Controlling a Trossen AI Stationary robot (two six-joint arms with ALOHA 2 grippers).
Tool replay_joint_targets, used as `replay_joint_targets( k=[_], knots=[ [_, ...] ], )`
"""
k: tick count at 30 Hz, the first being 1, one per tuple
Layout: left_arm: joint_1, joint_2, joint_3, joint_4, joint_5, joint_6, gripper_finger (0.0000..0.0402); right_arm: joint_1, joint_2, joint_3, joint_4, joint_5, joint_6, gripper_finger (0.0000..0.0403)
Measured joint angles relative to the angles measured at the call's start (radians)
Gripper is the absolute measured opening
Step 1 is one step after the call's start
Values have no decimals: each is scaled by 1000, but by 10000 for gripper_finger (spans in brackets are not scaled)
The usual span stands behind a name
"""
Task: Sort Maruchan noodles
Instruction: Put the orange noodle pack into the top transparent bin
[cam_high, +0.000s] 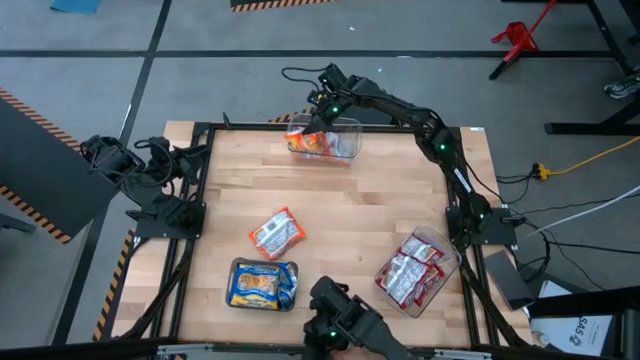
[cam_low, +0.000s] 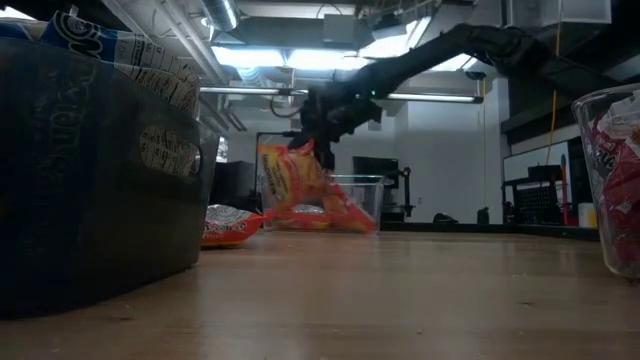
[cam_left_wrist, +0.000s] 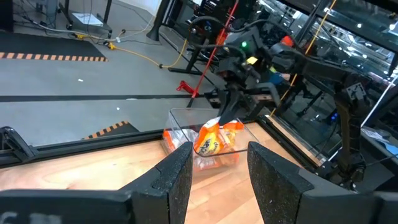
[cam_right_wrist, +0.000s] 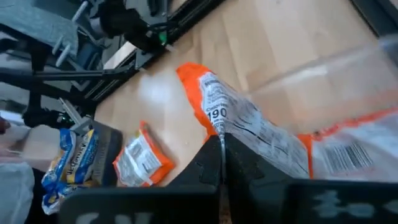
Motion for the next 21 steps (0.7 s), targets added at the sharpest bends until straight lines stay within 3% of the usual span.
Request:
replay_joint_targets(
  k=[5, 12, 21],
  knots=[
    [0, 0, 0, 0, 0, 0, 147, -4, 0, -82, 28, 17, 21, 0],
    [0, 0, 0, 0, -1, 0, 147, -5, -3, -100, 19, 252, -6, 35],
    [0, 0, 0, 0, -1, 0, 147, -11, -1, 22, -32, 521, -60, 103]
  ],
)
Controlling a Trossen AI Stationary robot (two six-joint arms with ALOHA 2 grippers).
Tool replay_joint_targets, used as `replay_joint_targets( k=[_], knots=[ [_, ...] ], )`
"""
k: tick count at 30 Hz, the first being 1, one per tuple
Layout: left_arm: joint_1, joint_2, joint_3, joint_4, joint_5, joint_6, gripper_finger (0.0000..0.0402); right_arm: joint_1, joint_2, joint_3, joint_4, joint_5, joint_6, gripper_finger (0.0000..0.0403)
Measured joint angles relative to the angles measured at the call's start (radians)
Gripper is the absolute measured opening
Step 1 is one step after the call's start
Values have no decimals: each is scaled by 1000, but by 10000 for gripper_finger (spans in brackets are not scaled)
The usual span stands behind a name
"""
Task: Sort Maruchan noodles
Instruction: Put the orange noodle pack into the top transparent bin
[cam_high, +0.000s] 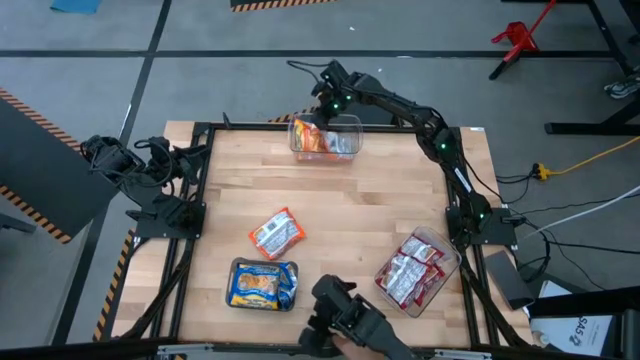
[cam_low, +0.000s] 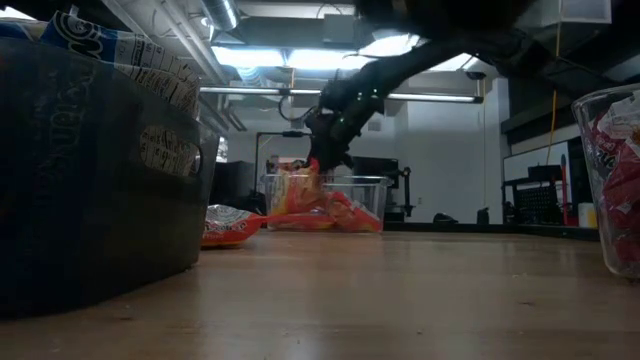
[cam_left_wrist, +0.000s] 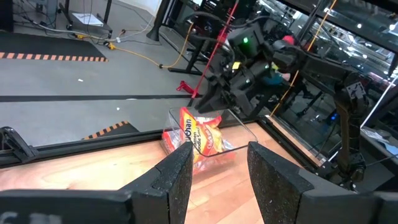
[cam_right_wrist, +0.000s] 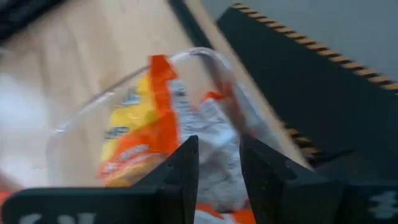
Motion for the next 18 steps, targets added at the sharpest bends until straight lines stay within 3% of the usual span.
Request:
replay_joint_targets(
  k=[5, 12, 18],
  knots=[
    [0, 0, 0, 0, 0, 0, 147, 2, 2, 88, -68, 102, -66, 105],
    [0, 0, 0, 0, -1, 1, 147, 30, -47, 81, -138, -146, -137, 90],
    [0, 0, 0, -6, -19, 2, 147, 95, -29, 80, -166, -119, -235, 65]
  ],
)
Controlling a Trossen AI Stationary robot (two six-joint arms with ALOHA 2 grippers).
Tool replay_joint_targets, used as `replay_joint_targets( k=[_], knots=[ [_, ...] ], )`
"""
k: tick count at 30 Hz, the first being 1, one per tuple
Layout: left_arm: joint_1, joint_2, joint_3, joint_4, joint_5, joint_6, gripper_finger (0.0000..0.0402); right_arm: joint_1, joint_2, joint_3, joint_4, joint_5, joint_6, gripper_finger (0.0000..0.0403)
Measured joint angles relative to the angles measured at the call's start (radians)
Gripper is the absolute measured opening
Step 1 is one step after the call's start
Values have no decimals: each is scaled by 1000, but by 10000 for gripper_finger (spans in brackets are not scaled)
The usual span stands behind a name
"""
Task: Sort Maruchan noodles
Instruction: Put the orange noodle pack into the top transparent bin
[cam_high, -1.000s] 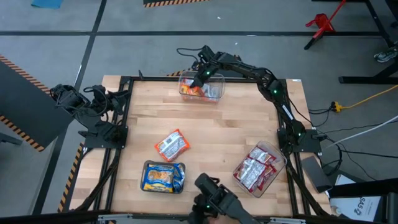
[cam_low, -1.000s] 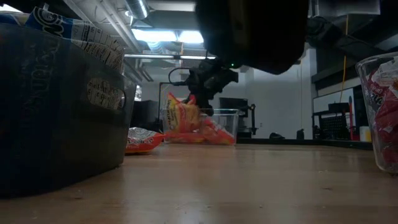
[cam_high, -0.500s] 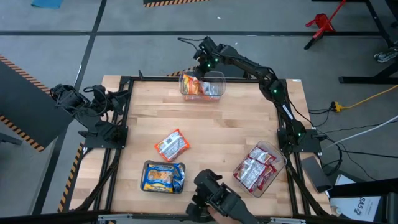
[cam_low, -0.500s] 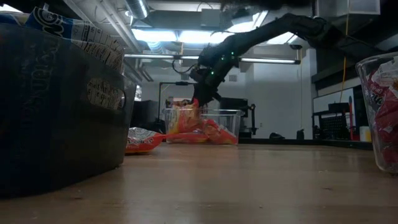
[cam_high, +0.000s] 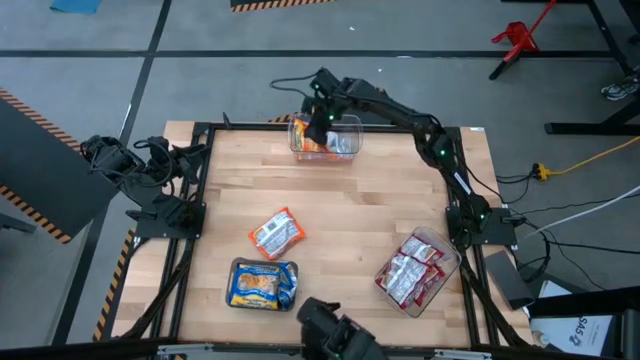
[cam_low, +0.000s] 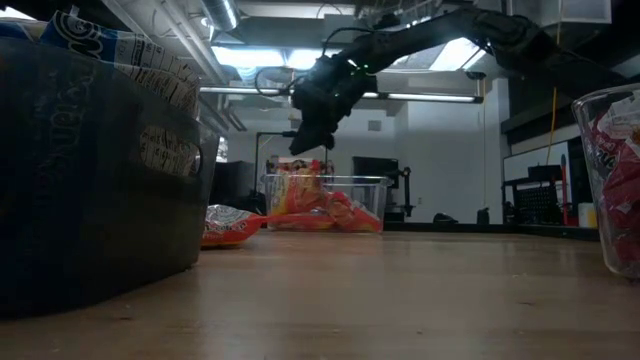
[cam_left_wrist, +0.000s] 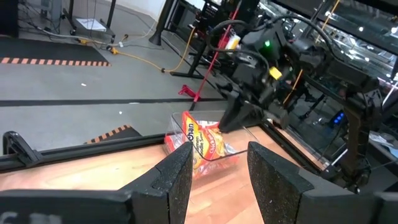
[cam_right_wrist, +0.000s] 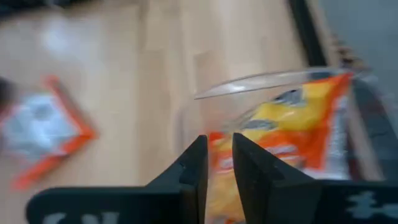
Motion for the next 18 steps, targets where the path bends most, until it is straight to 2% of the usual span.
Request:
replay_joint_targets(
  k=[6, 15, 18],
  knots=[
    [0, 0, 0, -1, -5, 0, 147, 25, 32, -10, 20, 264, -69, 44],
    [0, 0, 0, -1, 2, -1, 147, 10, 48, -75, 38, 419, -67, 25],
    [0, 0, 0, -1, 1, -1, 147, 12, 43, -75, 46, 509, -71, 19]
  ],
)
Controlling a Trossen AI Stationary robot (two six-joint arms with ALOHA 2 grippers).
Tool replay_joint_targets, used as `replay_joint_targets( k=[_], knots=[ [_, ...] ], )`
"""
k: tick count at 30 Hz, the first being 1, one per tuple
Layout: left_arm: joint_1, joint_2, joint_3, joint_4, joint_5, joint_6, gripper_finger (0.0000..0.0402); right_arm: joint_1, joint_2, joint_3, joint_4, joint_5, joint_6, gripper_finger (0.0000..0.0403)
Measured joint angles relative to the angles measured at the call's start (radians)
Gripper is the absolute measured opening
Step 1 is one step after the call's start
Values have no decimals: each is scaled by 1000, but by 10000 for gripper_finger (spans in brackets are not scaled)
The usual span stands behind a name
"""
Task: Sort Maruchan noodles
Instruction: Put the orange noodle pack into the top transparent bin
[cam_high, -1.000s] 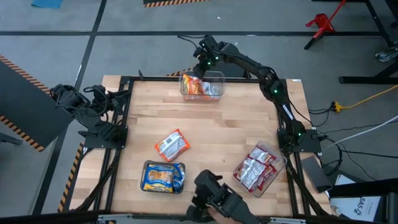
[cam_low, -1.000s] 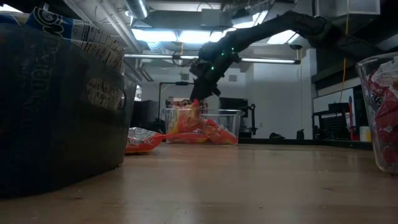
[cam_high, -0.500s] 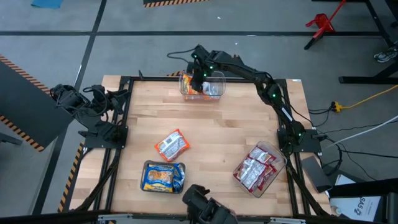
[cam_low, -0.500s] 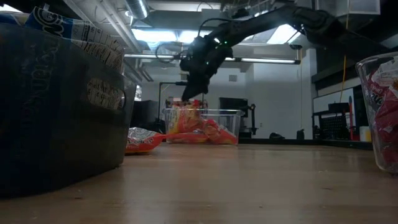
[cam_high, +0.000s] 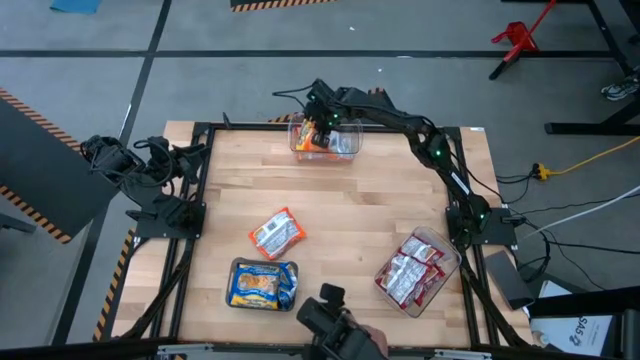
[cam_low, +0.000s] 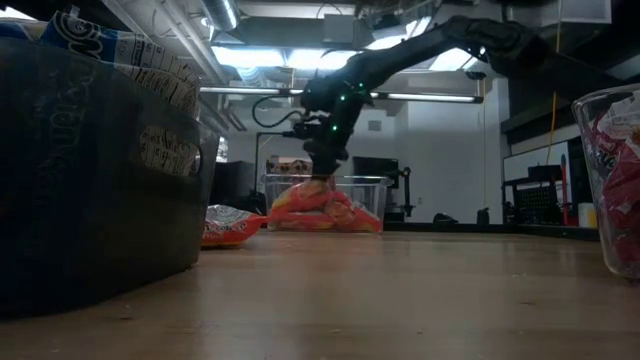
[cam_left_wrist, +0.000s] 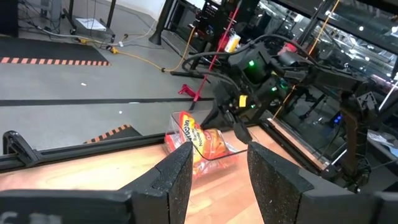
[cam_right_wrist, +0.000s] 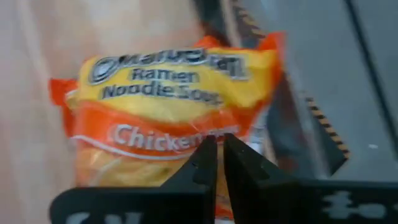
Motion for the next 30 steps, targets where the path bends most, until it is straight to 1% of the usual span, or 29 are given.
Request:
replay_joint_targets(
  k=[1, 3, 9, 13, 15, 20, 23, 26, 29, 30],
  knots=[
    [0, 0, 0, 0, 0, 0, 147, 1, -4, 0, 7, 24, 0, 17],
    [0, 0, 0, 0, 0, 0, 147, -1, -22, 0, 5, 8, 1, 14],
    [0, 0, 0, 0, 3, 0, 147, -3, -70, 1, -34, -242, 3, 4],
    [0, 0, 0, 0, 3, 0, 147, 1, -71, -8, -78, -308, -7, 1],
    [0, 0, 0, 0, 3, 0, 147, 8, -69, -32, -76, -304, -19, 0],
    [0, 0, 0, 0, 3, 0, 147, 6, -66, -120, -54, -248, -27, 1],
    [0, 0, 0, 0, 3, 1, 147, 6, -66, -140, -55, -235, -28, 0],
    [0, 0, 0, 0, 3, 1, 147, 8, -71, -117, -75, -234, -27, 0],
    [0, 0, 0, 0, 3, 1, 147, 19, -98, -50, -97, -228, -7, 0],
    [0, 0, 0, 0, 3, 1, 147, 25, -113, -21, -108, -244, 1, 1]
  ],
)
